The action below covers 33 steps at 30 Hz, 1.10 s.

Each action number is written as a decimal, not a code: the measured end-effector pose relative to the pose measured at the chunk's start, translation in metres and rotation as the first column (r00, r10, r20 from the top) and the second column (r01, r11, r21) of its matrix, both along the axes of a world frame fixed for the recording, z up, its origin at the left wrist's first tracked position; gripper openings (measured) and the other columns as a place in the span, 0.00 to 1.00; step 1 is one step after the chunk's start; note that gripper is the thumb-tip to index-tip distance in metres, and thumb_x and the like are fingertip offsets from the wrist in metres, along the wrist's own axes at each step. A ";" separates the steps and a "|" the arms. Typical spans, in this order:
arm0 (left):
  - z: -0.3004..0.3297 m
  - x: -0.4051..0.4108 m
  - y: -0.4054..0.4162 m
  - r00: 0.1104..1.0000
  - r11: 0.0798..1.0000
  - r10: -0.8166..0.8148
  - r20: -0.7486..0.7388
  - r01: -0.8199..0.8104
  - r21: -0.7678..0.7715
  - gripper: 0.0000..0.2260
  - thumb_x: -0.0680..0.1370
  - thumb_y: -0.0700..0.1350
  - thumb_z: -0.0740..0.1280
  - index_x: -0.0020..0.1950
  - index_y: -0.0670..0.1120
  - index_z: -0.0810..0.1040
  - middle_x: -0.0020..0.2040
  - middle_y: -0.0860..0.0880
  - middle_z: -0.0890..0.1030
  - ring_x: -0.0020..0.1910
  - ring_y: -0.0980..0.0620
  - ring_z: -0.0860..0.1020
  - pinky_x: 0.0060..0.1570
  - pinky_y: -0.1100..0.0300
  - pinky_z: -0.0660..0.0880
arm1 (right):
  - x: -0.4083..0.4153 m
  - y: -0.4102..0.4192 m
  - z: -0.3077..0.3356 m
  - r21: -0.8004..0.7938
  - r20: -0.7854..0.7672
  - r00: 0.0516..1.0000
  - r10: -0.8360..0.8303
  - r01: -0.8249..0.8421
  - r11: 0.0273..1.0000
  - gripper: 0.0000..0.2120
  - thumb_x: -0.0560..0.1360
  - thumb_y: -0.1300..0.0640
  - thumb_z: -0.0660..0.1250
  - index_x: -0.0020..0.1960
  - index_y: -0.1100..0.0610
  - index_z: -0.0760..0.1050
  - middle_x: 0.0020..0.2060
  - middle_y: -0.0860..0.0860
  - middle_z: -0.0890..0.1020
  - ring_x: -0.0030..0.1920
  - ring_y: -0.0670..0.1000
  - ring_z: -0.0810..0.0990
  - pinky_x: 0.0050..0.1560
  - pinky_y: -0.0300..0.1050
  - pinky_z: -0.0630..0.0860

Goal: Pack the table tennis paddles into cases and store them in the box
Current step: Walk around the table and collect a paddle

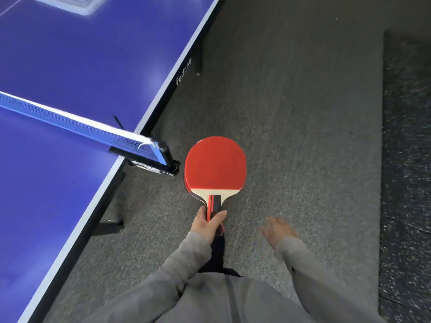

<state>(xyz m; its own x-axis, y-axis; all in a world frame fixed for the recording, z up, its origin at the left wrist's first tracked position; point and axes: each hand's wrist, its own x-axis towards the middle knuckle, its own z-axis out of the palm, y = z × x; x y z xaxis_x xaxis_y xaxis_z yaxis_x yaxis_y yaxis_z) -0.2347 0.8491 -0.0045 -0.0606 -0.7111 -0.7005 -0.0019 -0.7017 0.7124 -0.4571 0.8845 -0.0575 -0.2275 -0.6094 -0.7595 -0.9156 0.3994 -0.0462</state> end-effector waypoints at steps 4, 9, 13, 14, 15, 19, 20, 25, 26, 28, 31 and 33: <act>0.000 -0.013 -0.064 0.995 0.995 0.094 -0.035 -0.094 0.024 0.10 0.72 0.45 0.72 0.43 0.46 0.71 0.26 0.51 0.75 0.27 0.52 0.74 0.35 0.56 0.73 | -0.011 -0.066 0.007 0.036 -0.044 0.997 0.066 -0.065 0.997 0.25 0.80 0.43 0.53 0.73 0.54 0.59 0.71 0.54 0.65 0.70 0.57 0.65 0.67 0.51 0.63; 0.005 -0.021 -0.131 0.973 0.977 0.211 -0.095 -0.212 0.006 0.06 0.75 0.41 0.68 0.46 0.45 0.71 0.26 0.48 0.74 0.26 0.51 0.74 0.32 0.59 0.73 | -0.015 -0.153 0.023 -0.039 -0.035 0.992 0.121 -0.123 0.992 0.26 0.80 0.44 0.53 0.74 0.54 0.57 0.72 0.53 0.64 0.71 0.57 0.64 0.69 0.53 0.63; 0.010 -0.024 -0.174 0.943 0.951 0.308 -0.123 -0.309 0.015 0.06 0.75 0.40 0.68 0.46 0.44 0.70 0.24 0.50 0.74 0.22 0.54 0.74 0.26 0.61 0.71 | -0.015 -0.216 0.031 -0.050 -0.055 0.975 0.214 -0.216 0.975 0.27 0.80 0.42 0.52 0.75 0.50 0.54 0.73 0.52 0.62 0.73 0.55 0.61 0.70 0.54 0.61; 0.011 -0.025 -0.183 0.935 0.942 0.334 -0.123 -0.334 0.017 0.07 0.75 0.40 0.69 0.46 0.43 0.70 0.25 0.49 0.74 0.23 0.54 0.74 0.27 0.61 0.71 | -0.015 -0.231 0.032 -0.056 -0.055 0.968 0.243 -0.246 0.968 0.27 0.80 0.42 0.52 0.76 0.50 0.54 0.74 0.51 0.61 0.73 0.54 0.60 0.70 0.54 0.60; 0.012 -0.026 -0.192 0.921 0.929 0.369 -0.126 -0.369 0.020 0.08 0.74 0.41 0.70 0.45 0.43 0.71 0.27 0.47 0.74 0.22 0.54 0.74 0.27 0.61 0.71 | -0.016 -0.246 0.032 -0.062 -0.052 0.961 0.272 -0.275 0.959 0.27 0.80 0.42 0.52 0.76 0.50 0.53 0.75 0.51 0.59 0.74 0.54 0.58 0.71 0.54 0.59; 0.012 -0.031 -0.230 0.864 0.865 0.500 -0.062 -0.501 -0.012 0.11 0.70 0.43 0.73 0.42 0.43 0.72 0.29 0.46 0.73 0.24 0.53 0.73 0.29 0.62 0.71 | -0.016 -0.312 0.029 -0.054 -0.030 0.924 0.381 -0.382 0.923 0.27 0.80 0.43 0.52 0.76 0.49 0.52 0.76 0.49 0.55 0.75 0.52 0.55 0.71 0.54 0.56; 0.011 -0.032 -0.240 0.848 0.849 0.526 -0.057 -0.528 -0.023 0.10 0.71 0.43 0.73 0.42 0.42 0.71 0.30 0.45 0.73 0.25 0.52 0.73 0.28 0.61 0.71 | -0.016 -0.330 0.028 -0.054 -0.024 0.912 0.410 -0.411 0.910 0.27 0.80 0.43 0.52 0.76 0.49 0.52 0.76 0.49 0.55 0.75 0.52 0.55 0.71 0.54 0.56; 0.013 -0.040 -0.294 0.726 0.725 0.688 0.005 -0.686 -0.056 0.07 0.75 0.39 0.68 0.42 0.41 0.70 0.23 0.51 0.73 0.20 0.57 0.72 0.25 0.63 0.71 | -0.015 -0.419 0.030 -0.075 0.000 0.800 0.599 -0.598 0.798 0.27 0.80 0.43 0.51 0.76 0.50 0.53 0.75 0.50 0.58 0.75 0.52 0.56 0.70 0.53 0.58; 0.015 -0.041 -0.303 0.695 0.694 0.719 0.014 -0.718 -0.059 0.07 0.75 0.39 0.68 0.42 0.41 0.70 0.22 0.52 0.72 0.20 0.58 0.72 0.25 0.63 0.71 | -0.014 -0.436 0.032 -0.079 0.006 0.775 0.632 -0.629 0.773 0.26 0.80 0.44 0.51 0.76 0.51 0.53 0.75 0.50 0.58 0.74 0.52 0.56 0.70 0.53 0.58; 0.018 -0.040 -0.319 0.623 0.623 0.782 0.024 -0.779 -0.066 0.08 0.76 0.38 0.67 0.40 0.42 0.69 0.25 0.49 0.71 0.19 0.59 0.71 0.22 0.66 0.70 | -0.011 -0.468 0.036 -0.097 0.001 0.720 0.694 -0.691 0.716 0.26 0.81 0.44 0.51 0.76 0.51 0.52 0.75 0.50 0.59 0.74 0.52 0.56 0.70 0.52 0.58; 0.021 -0.032 -0.337 0.510 0.511 0.860 0.022 -0.858 -0.061 0.08 0.77 0.38 0.67 0.39 0.43 0.69 0.30 0.47 0.69 0.21 0.58 0.71 0.23 0.65 0.70 | 0.000 -0.512 0.041 -0.122 -0.024 0.645 0.764 -0.760 0.638 0.27 0.81 0.44 0.50 0.76 0.52 0.51 0.75 0.50 0.59 0.74 0.52 0.57 0.70 0.51 0.59; 0.021 -0.023 -0.346 0.434 0.435 0.900 0.022 -0.899 -0.057 0.07 0.77 0.39 0.66 0.40 0.44 0.70 0.26 0.49 0.71 0.21 0.59 0.72 0.22 0.67 0.69 | 0.013 -0.536 0.046 -0.142 -0.035 0.609 0.792 -0.788 0.600 0.27 0.81 0.43 0.50 0.76 0.52 0.51 0.74 0.51 0.59 0.73 0.53 0.58 0.69 0.51 0.60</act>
